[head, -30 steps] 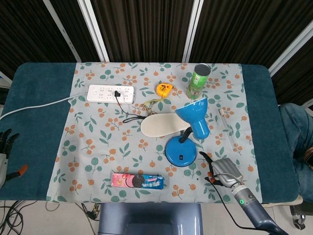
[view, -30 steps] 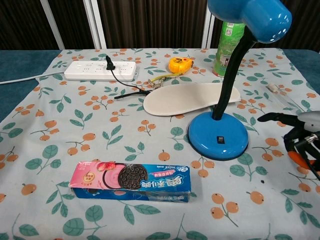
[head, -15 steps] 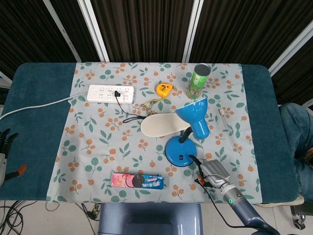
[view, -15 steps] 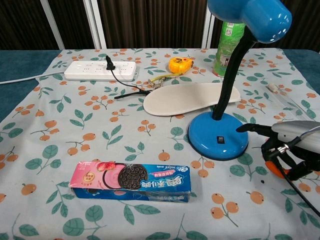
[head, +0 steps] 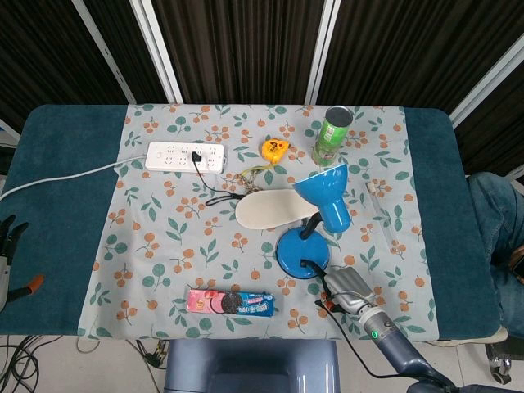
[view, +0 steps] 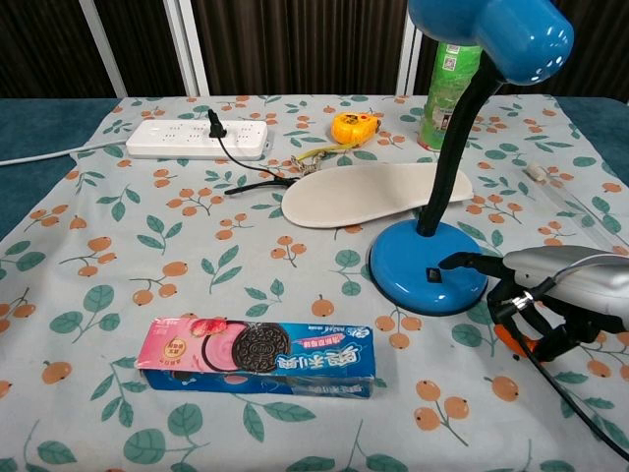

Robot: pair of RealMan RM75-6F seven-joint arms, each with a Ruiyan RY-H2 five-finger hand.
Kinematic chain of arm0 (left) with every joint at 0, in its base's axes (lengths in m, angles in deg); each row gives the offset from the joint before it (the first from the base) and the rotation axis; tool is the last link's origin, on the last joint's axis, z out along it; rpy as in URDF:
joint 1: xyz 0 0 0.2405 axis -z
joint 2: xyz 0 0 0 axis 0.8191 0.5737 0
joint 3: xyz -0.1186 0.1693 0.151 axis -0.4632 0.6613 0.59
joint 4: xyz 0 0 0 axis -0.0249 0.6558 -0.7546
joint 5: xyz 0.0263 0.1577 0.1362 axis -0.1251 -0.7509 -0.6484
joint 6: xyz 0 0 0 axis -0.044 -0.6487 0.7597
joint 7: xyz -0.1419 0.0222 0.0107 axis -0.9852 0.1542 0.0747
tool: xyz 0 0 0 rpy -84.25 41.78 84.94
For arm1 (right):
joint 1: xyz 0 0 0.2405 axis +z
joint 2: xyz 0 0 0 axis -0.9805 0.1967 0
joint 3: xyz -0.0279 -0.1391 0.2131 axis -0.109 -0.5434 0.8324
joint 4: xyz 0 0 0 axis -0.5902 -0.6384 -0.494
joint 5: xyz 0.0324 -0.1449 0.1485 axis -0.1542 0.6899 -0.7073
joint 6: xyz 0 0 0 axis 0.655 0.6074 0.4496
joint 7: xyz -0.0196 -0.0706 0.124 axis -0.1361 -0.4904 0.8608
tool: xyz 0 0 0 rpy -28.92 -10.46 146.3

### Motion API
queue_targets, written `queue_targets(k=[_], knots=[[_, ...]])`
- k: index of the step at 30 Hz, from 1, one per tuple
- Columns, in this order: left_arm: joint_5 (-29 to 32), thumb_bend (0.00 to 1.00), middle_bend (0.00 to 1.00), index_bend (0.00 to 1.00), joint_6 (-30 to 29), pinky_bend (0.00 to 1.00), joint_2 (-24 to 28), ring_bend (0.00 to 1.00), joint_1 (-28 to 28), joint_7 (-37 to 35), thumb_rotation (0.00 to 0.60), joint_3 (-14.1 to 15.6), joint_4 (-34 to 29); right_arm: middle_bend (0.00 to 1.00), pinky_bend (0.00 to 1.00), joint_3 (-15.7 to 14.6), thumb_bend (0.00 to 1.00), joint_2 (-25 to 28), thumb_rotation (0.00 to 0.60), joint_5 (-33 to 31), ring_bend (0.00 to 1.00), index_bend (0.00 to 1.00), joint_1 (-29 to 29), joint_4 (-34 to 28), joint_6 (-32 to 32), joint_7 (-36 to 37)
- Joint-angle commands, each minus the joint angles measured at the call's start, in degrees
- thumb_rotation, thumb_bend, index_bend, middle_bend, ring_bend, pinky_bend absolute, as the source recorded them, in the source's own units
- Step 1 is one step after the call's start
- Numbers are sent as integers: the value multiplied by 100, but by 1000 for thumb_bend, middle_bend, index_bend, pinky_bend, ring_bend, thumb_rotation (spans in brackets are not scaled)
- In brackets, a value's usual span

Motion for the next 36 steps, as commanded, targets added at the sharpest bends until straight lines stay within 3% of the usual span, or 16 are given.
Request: queue_targets(k=[1,31,36], knots=[[14,162,7,116,8,58,2,0,0,6,600,-1,-5,606,914,-1,594,-44,600,-62,688,14,37,27,24,-28],[73,171,6,117,9,58,12,0,-2,47,600,-24,-19,606,998,-253,594,-251,600,-404,688,38,344,258,137,-607],[72,171,7,117,2,58,12,0,-4,47,600,-27,-12,606,1000,-218,595,-274,600,-707,688,52,431,265,219,-744]])
